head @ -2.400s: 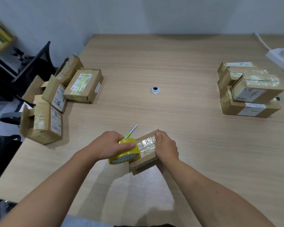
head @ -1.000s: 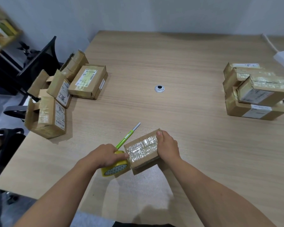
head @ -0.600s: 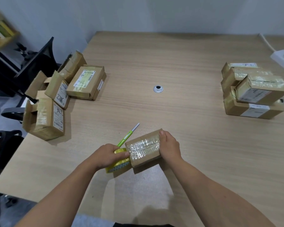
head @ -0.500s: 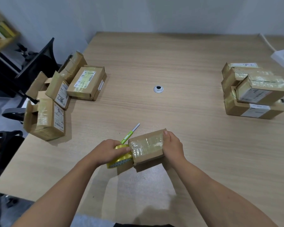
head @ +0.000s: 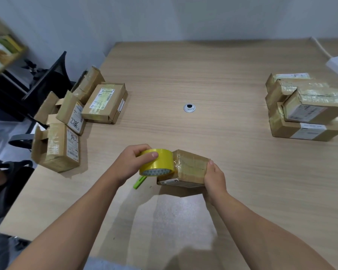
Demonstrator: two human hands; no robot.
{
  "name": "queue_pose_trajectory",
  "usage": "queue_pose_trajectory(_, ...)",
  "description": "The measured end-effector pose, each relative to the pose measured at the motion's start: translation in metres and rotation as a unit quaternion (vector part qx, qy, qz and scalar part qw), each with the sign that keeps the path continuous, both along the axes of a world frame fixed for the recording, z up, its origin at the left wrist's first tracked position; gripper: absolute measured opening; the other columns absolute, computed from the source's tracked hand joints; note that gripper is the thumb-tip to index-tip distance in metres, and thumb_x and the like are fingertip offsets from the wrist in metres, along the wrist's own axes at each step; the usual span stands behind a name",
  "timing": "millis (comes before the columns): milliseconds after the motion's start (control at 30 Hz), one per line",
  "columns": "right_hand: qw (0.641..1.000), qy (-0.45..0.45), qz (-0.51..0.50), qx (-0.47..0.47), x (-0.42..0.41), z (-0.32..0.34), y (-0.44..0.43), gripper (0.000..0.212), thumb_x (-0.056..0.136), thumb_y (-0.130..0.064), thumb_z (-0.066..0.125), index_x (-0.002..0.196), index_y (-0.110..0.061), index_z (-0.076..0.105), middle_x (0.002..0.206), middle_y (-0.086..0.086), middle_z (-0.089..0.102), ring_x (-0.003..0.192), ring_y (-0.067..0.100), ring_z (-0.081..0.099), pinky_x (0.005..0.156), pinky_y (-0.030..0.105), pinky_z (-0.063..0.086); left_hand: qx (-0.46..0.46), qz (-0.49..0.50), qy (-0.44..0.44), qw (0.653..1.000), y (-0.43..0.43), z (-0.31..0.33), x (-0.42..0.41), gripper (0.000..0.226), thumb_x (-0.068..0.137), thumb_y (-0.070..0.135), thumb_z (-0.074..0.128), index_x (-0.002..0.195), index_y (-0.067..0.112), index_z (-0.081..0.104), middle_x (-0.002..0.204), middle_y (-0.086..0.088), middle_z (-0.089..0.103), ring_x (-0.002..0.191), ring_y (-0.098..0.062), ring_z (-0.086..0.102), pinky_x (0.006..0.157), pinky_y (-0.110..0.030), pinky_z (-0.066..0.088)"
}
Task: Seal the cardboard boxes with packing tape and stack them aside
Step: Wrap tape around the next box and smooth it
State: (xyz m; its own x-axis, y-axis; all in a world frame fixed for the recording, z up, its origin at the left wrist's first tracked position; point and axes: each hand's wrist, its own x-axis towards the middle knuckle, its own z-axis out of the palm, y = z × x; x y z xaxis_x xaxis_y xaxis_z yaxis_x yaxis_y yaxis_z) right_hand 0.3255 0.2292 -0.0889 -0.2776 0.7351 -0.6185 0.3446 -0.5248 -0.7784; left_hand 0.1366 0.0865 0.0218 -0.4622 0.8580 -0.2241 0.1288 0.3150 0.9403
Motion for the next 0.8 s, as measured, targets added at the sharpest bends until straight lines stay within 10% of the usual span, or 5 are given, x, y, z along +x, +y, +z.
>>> queue_pose_trajectory(300, 0.959, -0.213, 0.082, 0.166, 0.008, 0.001, 0.023, 0.038, 0.107, -0.036, 0.035, 0.133, -0.018, 0.058, 0.130, 0.013, 0.048, 0.126, 0.034, 0.042, 0.105, 0.042, 0.035, 0.021, -0.023, -0.021, 0.999, 0.028, 0.005, 0.019, 0.032, 0.073, 0.053, 0.065, 0.069, 0.021, 0.063, 0.065, 0.007, 0.050, 0.063, -0.009, 0.050, 0.057, -0.019, 0.041)
queue_pose_trajectory(500, 0.968, -0.197, 0.083, 0.129, 0.002, -0.001, 0.017, 0.031, 0.107, -0.025, 0.038, 0.118, -0.011, 0.063, 0.120, 0.014, 0.064, 0.091, 0.024, 0.045, 0.077, 0.032, 0.032, 0.014, -0.034, -0.019, 0.999, 0.043, 0.008, 0.025, 0.027, 0.072, 0.053, 0.065, 0.068, 0.027, 0.066, 0.066, 0.008, 0.053, 0.064, -0.012, 0.052, 0.060, -0.025, 0.042)
queue_pose_trajectory(800, 0.985, -0.057, 0.088, 0.139, 0.006, 0.018, 0.018, 0.040, 0.106, -0.042, 0.034, 0.123, -0.019, 0.062, 0.120, 0.007, 0.058, 0.102, 0.019, 0.052, 0.074, 0.029, 0.037, -0.008, -0.061, 0.015, 0.998, 0.065, 0.008, 0.042, 0.054, 0.071, 0.062, 0.065, 0.070, 0.008, 0.057, 0.065, 0.000, 0.048, 0.062, -0.015, 0.049, 0.062, -0.031, 0.038)
